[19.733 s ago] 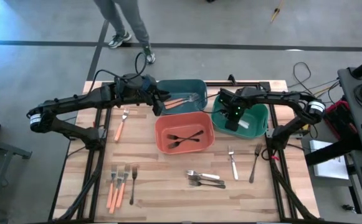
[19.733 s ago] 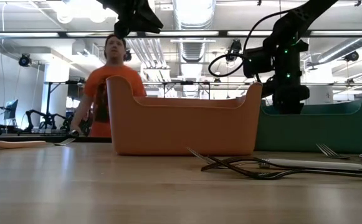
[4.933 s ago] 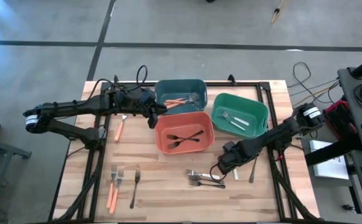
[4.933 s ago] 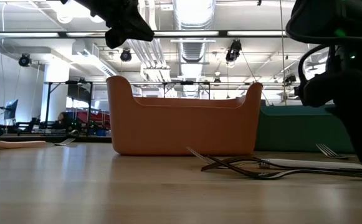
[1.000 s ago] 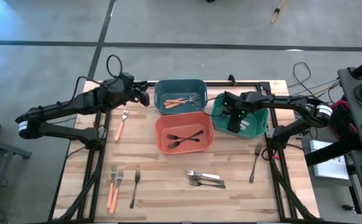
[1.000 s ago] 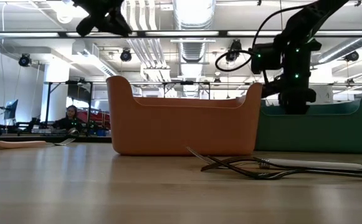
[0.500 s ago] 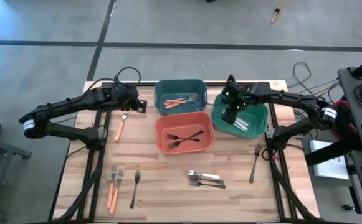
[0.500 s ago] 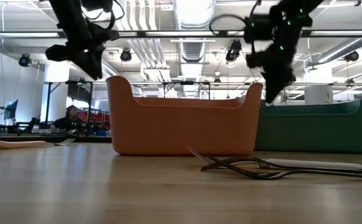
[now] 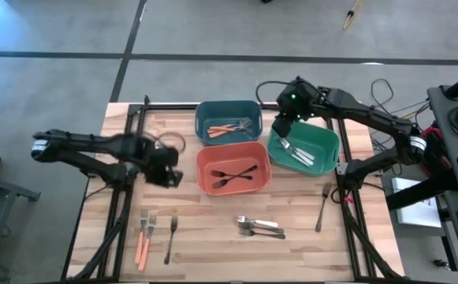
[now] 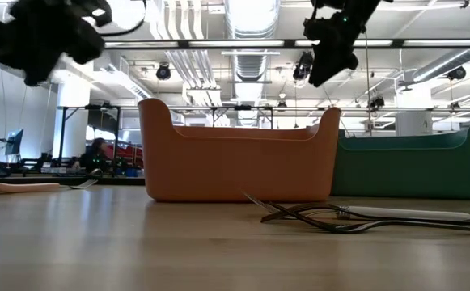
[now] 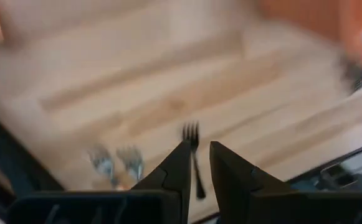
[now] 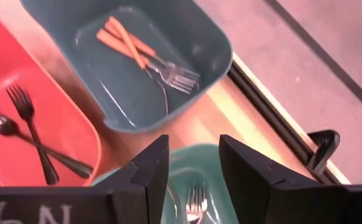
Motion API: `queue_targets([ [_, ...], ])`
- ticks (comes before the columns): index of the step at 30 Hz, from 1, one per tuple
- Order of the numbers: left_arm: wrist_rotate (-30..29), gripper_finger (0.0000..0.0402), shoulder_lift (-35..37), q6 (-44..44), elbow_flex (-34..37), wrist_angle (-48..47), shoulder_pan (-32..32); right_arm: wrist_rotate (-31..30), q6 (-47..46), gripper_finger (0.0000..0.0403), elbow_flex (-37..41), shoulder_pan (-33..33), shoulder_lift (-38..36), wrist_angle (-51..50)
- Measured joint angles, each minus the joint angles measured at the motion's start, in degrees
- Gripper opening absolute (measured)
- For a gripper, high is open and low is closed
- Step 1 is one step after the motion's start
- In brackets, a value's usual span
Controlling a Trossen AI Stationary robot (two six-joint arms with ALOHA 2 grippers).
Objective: Sort silverware by color (type)
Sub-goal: Put the black fork into the orange bin
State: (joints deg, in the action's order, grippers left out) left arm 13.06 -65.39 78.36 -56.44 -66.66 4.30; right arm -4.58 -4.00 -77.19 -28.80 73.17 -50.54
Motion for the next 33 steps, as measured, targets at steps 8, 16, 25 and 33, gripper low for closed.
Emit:
queue_targets([
  [8,0.8,0.0042,-5.0,17.4,0.4,2.1,18.1,0.0,-0.5,0.0130,-0.4,0.0,0.1,3.3],
  [16,-1.8,0.0042,-14.0,23.7,0.4,12.6,29.2,0.0,-0.3,0.0125,-0.4,0.0,0.2,3.5],
  [25,-3.7,0.0045,-24.0,27.3,0.3,20.6,33.1,0.0,-0.1,0.0129,-0.4,0.0,0.2,3.1],
  [33,-7.4,0.0101,-29.3,27.2,0.3,23.9,33.4,0.2,-0.5,0.0123,-0.4,0.0,0.2,2.9],
])
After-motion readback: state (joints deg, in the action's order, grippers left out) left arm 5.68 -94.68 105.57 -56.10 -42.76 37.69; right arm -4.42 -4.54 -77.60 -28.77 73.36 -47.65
